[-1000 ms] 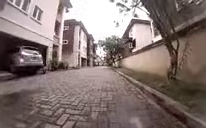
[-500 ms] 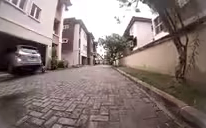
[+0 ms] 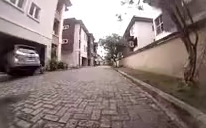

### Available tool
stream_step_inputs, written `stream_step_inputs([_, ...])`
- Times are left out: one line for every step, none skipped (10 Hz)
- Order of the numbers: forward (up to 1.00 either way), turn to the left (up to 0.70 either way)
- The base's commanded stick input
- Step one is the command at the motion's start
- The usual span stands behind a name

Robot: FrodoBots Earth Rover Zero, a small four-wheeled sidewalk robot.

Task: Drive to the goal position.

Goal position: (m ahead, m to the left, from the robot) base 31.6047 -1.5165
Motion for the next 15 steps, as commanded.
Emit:
stream_step_inputs([0.5, 0.0])
stream_step_inputs([0.5, 0.0])
stream_step_inputs([0.5, 0.0])
stream_step_inputs([0.5, 0.0])
stream_step_inputs([0.5, 0.0])
stream_step_inputs([0.5, 0.0])
stream_step_inputs([0.5, 0.0])
stream_step_inputs([0.5, 0.0])
stream_step_inputs([0.5, 0.0])
stream_step_inputs([0.5, 0.0])
stream_step_inputs([0.5, 0.0])
stream_step_inputs([0.5, 0.0])
stream_step_inputs([0.5, 0.0])
stream_step_inputs([0.5, 0.0])
stream_step_inputs([0.5, 0.0])
